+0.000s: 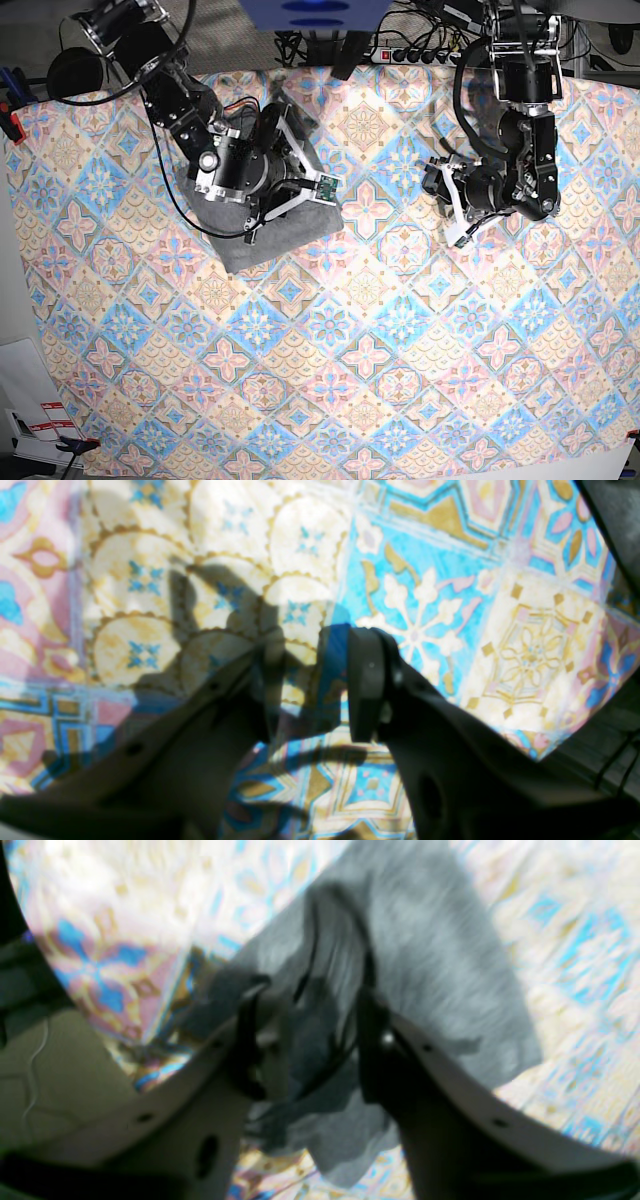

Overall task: Fold the T-shirt properly
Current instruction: 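Fold the bundle end over toward the left gripper with the right gripper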

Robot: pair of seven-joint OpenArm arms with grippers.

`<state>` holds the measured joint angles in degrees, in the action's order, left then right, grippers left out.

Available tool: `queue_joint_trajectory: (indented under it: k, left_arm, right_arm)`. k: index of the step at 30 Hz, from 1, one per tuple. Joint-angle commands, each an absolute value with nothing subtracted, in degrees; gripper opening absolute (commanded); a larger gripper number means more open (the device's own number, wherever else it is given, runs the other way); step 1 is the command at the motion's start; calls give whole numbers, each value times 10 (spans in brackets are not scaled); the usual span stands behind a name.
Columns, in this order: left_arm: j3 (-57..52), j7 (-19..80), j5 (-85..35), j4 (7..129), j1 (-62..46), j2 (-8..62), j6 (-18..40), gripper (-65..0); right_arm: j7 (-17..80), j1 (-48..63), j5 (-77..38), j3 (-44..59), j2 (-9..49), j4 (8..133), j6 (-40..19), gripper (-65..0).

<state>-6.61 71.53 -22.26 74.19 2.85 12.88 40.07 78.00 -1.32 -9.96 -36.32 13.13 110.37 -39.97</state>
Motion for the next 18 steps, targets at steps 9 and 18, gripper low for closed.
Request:
queue_joint_trajectory:
  k: [9,18]
  left_arm:
    - [-4,721,-227,750,15,128,400,-451]
    - [69,722,-265,989,-63,122,400,-528]
  right_arm:
    - [782,-18,-92,-127,133,1112,-400,-603]
    - [795,4,-91,6,146,1106,-400,-605]
